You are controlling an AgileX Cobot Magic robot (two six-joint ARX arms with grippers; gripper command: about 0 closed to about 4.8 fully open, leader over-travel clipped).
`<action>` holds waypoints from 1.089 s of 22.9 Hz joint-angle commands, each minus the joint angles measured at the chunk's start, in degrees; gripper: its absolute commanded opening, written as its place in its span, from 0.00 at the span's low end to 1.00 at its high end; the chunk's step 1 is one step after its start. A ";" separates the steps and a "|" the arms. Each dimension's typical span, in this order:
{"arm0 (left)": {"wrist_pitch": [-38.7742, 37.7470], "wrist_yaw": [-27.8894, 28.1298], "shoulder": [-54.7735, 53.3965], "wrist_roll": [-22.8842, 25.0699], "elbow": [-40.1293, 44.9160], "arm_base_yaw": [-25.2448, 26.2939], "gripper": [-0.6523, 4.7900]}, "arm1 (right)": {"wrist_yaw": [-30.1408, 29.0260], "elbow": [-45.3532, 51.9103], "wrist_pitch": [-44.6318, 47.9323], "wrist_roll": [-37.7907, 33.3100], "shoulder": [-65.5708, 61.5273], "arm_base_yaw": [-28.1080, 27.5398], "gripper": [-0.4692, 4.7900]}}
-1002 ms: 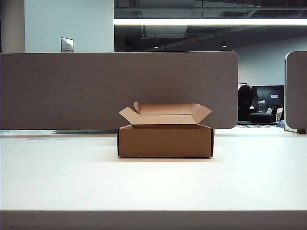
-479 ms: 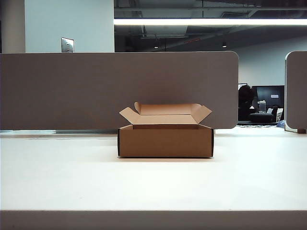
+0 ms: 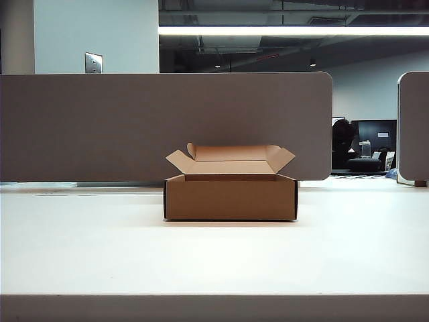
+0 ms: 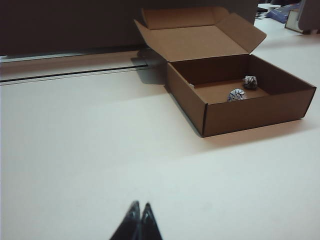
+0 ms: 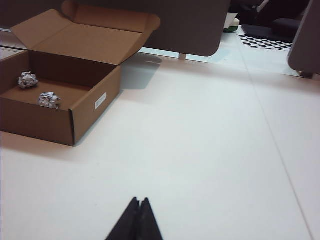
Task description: Pick up all the paper balls on the table and put them in the paper box.
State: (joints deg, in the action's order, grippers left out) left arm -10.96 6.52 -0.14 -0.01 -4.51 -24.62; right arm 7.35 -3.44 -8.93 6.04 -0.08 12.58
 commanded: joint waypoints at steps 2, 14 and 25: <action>0.24 0.57 -0.02 -1.09 1.66 2.14 0.11 | 0.48 -0.94 1.49 0.20 0.15 -0.28 0.09; 1.51 -10.62 -0.02 -1.95 4.15 13.40 0.11 | 0.68 -1.09 3.96 0.02 0.15 -0.28 0.09; 3.43 -2.64 -0.02 -1.97 2.58 13.57 0.11 | 0.48 1.70 -2.82 -0.04 0.15 -0.28 0.09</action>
State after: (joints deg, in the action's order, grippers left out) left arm -9.08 3.66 -0.14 -2.20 -1.58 -11.16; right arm 7.73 -2.63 -12.36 6.02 -0.05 12.29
